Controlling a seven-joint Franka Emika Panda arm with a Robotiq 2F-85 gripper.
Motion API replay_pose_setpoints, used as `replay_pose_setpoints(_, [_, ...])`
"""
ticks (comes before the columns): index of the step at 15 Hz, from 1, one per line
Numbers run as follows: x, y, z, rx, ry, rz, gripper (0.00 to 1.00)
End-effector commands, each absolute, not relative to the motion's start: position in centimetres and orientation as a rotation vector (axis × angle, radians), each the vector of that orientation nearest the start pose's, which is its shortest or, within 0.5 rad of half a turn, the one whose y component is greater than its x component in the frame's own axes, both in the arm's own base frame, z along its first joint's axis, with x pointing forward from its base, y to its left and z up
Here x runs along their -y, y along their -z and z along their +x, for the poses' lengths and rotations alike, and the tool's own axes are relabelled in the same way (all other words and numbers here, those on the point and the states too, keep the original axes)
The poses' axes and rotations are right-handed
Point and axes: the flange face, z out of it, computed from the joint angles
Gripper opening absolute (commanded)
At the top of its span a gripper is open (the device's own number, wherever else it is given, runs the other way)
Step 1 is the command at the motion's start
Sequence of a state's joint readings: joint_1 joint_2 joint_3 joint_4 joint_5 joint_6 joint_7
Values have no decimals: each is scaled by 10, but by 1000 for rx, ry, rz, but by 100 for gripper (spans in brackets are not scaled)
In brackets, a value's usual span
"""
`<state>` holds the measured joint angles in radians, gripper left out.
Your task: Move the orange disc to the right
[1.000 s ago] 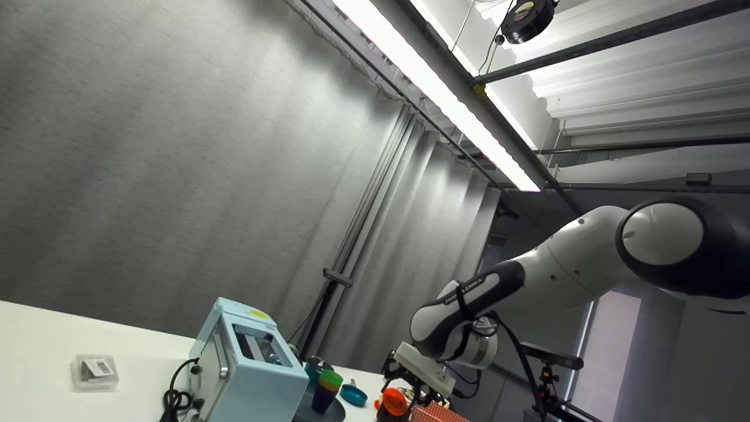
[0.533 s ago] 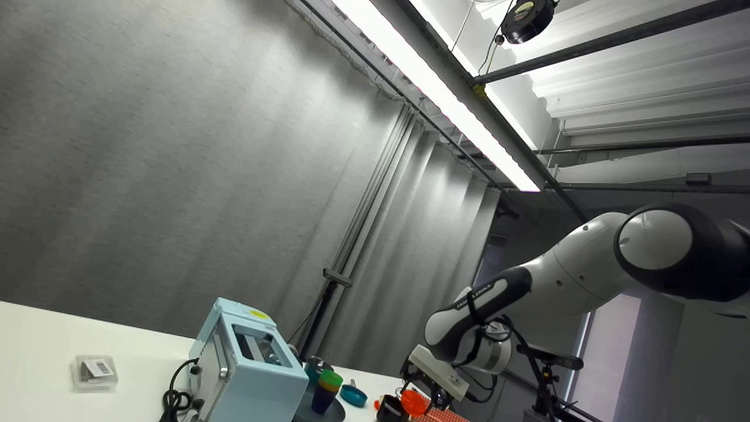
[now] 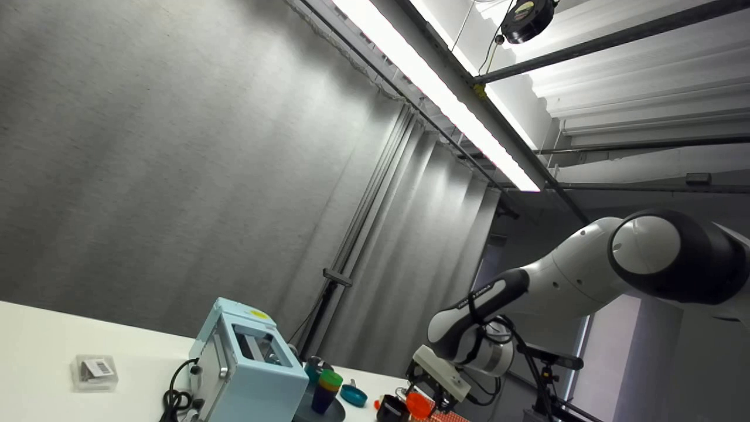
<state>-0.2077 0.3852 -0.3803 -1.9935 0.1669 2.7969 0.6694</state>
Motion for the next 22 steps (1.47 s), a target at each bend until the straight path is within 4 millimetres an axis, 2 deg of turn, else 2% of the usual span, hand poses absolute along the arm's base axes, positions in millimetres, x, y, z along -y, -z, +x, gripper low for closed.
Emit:
replay_pose_setpoints(1, [359, -332, 551, -1932, 661, -2338, 49])
replay_pose_setpoints(6, [362, -337, 555, -1955, 686, -2289, 49])
replay_pose_setpoints(7, [357, -332, 552, -1948, 682, -2315, 74])
replay_pose_setpoints(12, [358, -334, 553, -1947, 689, -2313, 74])
replay_pose_setpoints(13, [358, -334, 553, -1947, 689, -2313, 49])
replay_pose_setpoints(15, [373, -325, 556, -1988, 623, -2293, 49])
replay_pose_setpoints(22, [429, -299, 545, -2123, 399, -2222, 49])
